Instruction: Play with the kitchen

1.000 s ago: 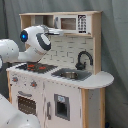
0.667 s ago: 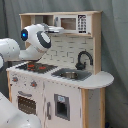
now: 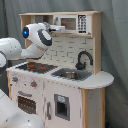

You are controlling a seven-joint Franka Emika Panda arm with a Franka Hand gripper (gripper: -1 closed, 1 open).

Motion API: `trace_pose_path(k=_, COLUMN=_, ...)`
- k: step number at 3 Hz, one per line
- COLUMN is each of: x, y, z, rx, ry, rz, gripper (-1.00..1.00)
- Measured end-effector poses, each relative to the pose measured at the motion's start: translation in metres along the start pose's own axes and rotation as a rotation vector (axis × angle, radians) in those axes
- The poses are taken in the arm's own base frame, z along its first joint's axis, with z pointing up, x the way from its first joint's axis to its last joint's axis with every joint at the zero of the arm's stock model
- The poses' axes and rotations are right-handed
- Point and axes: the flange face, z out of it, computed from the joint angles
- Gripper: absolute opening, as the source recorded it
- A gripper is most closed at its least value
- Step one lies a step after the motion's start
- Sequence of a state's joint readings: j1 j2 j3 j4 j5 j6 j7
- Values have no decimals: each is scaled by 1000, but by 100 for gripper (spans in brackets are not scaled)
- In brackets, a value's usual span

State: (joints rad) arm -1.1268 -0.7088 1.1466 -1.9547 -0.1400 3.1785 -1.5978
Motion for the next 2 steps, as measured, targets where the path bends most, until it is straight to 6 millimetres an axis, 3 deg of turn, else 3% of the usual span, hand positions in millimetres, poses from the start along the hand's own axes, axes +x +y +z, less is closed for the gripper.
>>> trace_pose_path(k=2, x=6, y=10, z=13, rx=-5, ry=-5, rz=-18, gripper=100)
